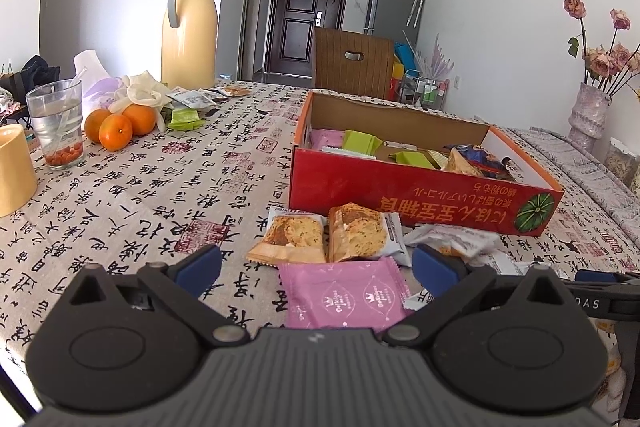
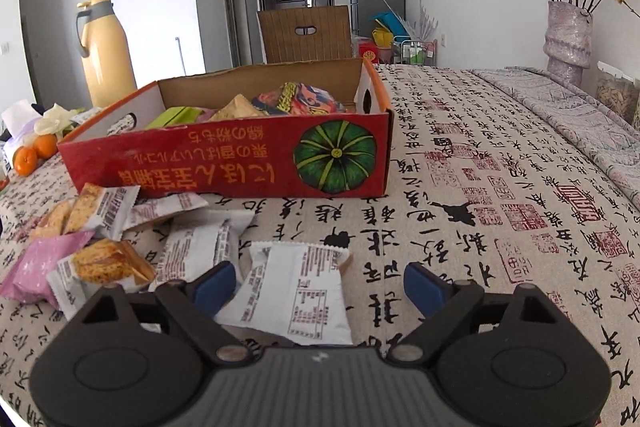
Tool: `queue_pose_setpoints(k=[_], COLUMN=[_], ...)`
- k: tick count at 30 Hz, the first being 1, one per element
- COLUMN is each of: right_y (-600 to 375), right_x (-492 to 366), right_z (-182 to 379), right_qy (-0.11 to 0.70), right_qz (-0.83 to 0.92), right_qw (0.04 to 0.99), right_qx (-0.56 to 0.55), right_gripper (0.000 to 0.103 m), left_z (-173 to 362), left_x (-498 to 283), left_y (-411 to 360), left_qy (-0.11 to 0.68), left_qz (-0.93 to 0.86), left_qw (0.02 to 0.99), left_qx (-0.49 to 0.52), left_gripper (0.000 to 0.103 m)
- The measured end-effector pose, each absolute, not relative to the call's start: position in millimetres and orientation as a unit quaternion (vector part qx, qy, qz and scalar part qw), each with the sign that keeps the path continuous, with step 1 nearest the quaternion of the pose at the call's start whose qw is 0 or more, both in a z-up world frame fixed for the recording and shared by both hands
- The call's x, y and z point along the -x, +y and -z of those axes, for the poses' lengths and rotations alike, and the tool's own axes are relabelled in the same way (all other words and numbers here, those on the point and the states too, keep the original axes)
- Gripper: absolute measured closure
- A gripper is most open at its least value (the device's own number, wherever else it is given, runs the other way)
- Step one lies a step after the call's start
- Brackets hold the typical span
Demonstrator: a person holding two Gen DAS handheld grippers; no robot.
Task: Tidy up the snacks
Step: 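Grasp a white wrapped biscuit packet with the right tool, then grasp the pink packet with the left tool while the right tool holds its white packet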
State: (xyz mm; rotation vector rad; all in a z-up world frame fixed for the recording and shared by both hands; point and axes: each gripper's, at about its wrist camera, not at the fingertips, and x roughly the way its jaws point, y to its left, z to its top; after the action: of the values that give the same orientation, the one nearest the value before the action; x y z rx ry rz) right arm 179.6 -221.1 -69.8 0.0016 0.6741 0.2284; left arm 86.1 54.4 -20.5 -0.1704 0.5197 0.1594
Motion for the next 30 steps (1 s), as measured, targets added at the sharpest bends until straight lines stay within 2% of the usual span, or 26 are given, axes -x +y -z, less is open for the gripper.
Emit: queue_pose_setpoints(k=[5, 8, 10, 16, 22, 30], right_y=[-220, -220, -219, -219, -224, -231], right_x=[-180, -178, -177, -173, -165, -158], right_z=[73, 72, 71, 70, 66, 60], right_qy=[0.327, 0.321, 0.317, 0.312, 0.295, 0.277], right_qz=[-0.104, -0.103, -0.110, -0.114, -0.116, -0.119], right_qw=[0.939, 0.941, 0.942, 0.943, 0.948, 0.954], right_qx=[0.012, 0.019, 0.022, 0.025, 0.011, 0.002], right_gripper=[0.020, 0.034, 0.047, 0.050, 0.057, 0.058], left_z=[21, 22, 23, 23, 24, 34], left_x=[-87, -88, -88, -87, -89, -102], left_y=[55, 56, 56, 57, 59, 57], left_qy=[0.258, 0.260, 0.261, 0.259, 0.267, 0.303], left_qz=[-0.078, -0.079, -0.080, -0.080, -0.084, -0.082], left_qw=[0.959, 0.959, 0.958, 0.959, 0.956, 0.946], left_qx=[0.085, 0.085, 0.086, 0.087, 0.087, 0.083], left_gripper=[0.000, 0.000, 0.000, 0.000, 0.000, 0.000])
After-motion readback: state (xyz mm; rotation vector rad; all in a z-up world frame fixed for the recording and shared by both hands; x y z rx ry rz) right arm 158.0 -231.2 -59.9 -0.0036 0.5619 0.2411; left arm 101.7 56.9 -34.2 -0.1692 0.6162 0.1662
